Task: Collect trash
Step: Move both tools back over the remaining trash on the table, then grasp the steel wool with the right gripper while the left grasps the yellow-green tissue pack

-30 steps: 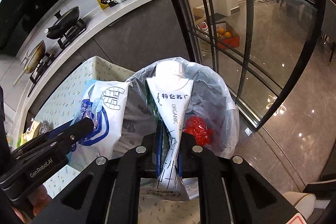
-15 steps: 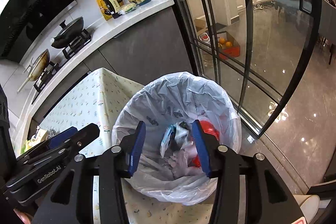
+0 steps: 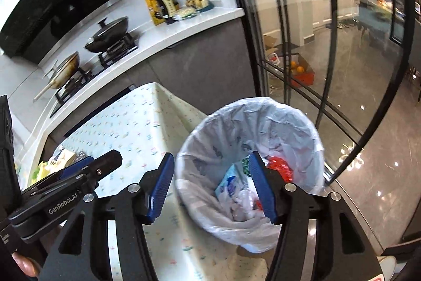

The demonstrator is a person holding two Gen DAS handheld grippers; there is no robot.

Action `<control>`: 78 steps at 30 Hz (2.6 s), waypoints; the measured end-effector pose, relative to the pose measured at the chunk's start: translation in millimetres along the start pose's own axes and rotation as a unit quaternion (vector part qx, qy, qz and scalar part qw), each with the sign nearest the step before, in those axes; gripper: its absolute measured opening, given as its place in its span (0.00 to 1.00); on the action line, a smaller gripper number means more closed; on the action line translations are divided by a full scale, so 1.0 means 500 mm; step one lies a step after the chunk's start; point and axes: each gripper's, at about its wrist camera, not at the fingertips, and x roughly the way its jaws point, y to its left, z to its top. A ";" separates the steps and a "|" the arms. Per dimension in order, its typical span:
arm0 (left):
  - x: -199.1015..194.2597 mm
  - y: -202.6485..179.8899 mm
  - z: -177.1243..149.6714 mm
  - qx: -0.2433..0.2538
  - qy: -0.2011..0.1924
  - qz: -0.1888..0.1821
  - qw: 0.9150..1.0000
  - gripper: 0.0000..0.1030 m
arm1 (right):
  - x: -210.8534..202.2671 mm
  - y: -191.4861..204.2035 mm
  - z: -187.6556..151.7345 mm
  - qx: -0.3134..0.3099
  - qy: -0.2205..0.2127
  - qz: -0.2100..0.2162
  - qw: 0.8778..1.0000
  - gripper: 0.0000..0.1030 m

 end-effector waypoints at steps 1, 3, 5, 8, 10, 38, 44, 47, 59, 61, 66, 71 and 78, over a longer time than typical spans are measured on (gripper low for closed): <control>-0.009 0.018 -0.001 -0.006 -0.003 0.005 1.000 0.62 | -0.001 0.012 -0.002 -0.004 0.000 0.003 1.000 0.56; -0.024 0.047 -0.004 -0.016 -0.010 0.014 1.000 0.67 | -0.001 0.040 -0.007 -0.013 0.001 0.012 1.000 0.56; -0.040 0.083 -0.010 -0.029 -0.016 0.025 0.999 0.69 | 0.001 0.072 -0.013 -0.024 0.004 0.019 1.000 0.56; -0.060 0.137 -0.020 -0.047 -0.020 0.039 0.998 0.69 | 0.007 0.120 -0.025 -0.042 0.009 0.029 0.999 0.56; -0.071 0.175 -0.025 -0.062 -0.022 0.049 0.997 0.69 | 0.012 0.151 -0.032 -0.051 0.013 0.037 0.998 0.56; -0.203 0.737 -0.167 -0.225 -0.035 0.192 0.955 0.69 | 0.204 0.550 -0.128 -0.131 0.094 0.108 0.981 0.56; -0.195 0.837 -0.179 -0.242 -0.033 0.225 0.943 0.73 | 0.277 0.576 -0.118 -0.118 0.105 0.097 0.983 0.56; -0.183 0.874 -0.179 -0.247 -0.030 0.233 0.940 0.73 | 0.312 0.586 -0.115 -0.114 0.111 0.092 0.983 0.56; -0.133 0.943 -0.173 -0.251 -0.022 0.234 0.939 0.59 | 0.423 0.618 -0.122 -0.107 0.140 0.091 0.980 0.56; -0.128 0.945 -0.172 -0.251 -0.019 0.233 0.939 0.45 | 0.435 0.622 -0.122 -0.105 0.144 0.094 0.979 0.56; -0.133 0.935 -0.173 -0.244 -0.021 0.235 0.941 0.18 | 0.443 0.631 -0.123 -0.105 0.152 0.114 0.976 0.33; -0.157 0.917 -0.169 -0.246 -0.033 0.236 0.939 0.07 | 0.407 0.625 -0.118 -0.109 0.133 0.117 0.978 0.18; -0.215 0.862 -0.155 -0.239 -0.058 0.234 0.941 0.03 | 0.336 0.577 -0.107 -0.100 0.110 0.113 0.982 0.15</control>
